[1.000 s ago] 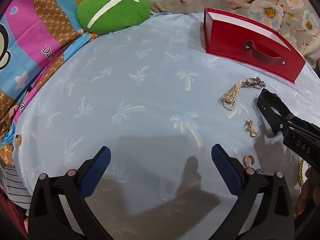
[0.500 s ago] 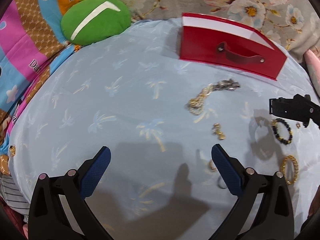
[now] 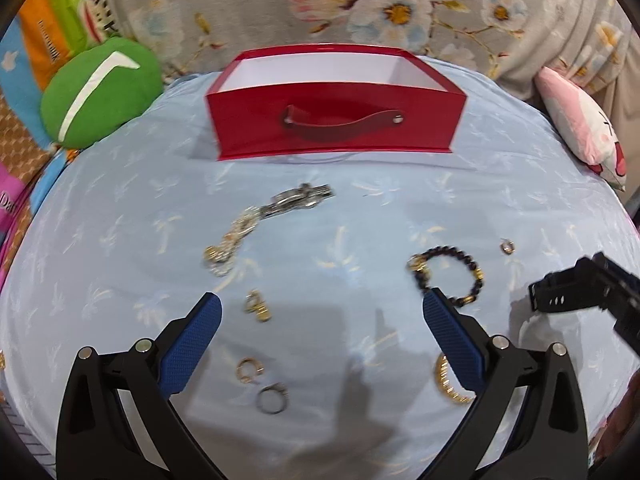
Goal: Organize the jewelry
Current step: 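Grasp the gold twisted bangle with the left gripper while the right lifts the watch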
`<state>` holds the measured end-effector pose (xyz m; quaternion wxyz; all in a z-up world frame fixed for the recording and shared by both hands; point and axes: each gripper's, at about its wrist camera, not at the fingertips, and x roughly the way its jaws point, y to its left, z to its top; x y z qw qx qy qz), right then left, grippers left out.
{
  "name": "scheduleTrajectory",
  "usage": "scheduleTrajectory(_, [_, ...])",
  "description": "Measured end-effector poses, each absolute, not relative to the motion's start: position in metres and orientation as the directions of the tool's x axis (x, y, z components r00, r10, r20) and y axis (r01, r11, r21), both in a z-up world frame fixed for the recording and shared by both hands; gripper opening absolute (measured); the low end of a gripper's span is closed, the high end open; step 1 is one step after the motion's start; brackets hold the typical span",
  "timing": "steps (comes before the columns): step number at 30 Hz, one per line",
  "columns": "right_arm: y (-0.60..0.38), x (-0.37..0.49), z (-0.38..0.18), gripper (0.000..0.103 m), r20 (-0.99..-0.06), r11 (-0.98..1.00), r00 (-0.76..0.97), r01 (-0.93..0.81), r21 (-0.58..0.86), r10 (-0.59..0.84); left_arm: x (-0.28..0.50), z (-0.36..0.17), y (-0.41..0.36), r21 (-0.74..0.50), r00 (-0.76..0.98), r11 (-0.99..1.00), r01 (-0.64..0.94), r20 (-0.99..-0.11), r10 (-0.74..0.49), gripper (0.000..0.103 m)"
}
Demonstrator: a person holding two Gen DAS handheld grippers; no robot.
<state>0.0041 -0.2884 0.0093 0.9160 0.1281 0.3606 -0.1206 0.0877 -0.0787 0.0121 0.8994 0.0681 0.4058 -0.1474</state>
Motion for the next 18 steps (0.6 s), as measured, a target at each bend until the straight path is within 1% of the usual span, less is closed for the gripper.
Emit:
scheduleTrajectory(5, [-0.299, -0.012, 0.004, 0.049, -0.691, 0.929, 0.711, 0.330, 0.164, -0.130, 0.084, 0.009, -0.104, 0.001, 0.605, 0.931, 0.364, -0.761, -0.235, 0.098])
scheduleTrajectory(10, [-0.305, -0.021, -0.001, 0.049, -0.698, 0.926, 0.704, 0.339, 0.168, -0.131, 0.070, -0.005, -0.118, -0.030, 0.533, 0.907, 0.419, -0.801, -0.273, 0.098])
scheduleTrajectory(12, [-0.307, -0.024, -0.004, 0.049, -0.702, 0.923, 0.701, 0.341, 0.177, -0.125, 0.062, -0.011, -0.126, -0.016, 0.524, 0.896, 0.443, -0.807, -0.273, 0.098])
scheduleTrajectory(14, [-0.309, -0.026, -0.006, 0.049, -0.702, 0.920, 0.702, 0.345, 0.185, -0.122, 0.057, -0.017, -0.133, -0.004, 0.510, 0.885, 0.465, -0.816, -0.272, 0.092])
scheduleTrajectory(16, [-0.311, -0.028, -0.007, 0.049, -0.701, 0.918, 0.703, 0.347, 0.192, -0.120, 0.053, -0.024, -0.138, -0.004, 0.485, 0.874, 0.486, -0.831, -0.274, 0.075])
scheduleTrajectory(17, [-0.311, -0.030, -0.007, 0.049, -0.700, 0.917, 0.704, 0.349, 0.196, -0.119, 0.052, -0.029, -0.141, -0.002, 0.470, 0.868, 0.497, -0.840, -0.271, 0.071])
scheduleTrajectory(18, [-0.312, -0.030, -0.007, 0.049, -0.700, 0.915, 0.704, 0.350, 0.199, -0.117, 0.052, -0.034, -0.143, -0.002, 0.455, 0.865, 0.501, -0.850, -0.265, 0.065])
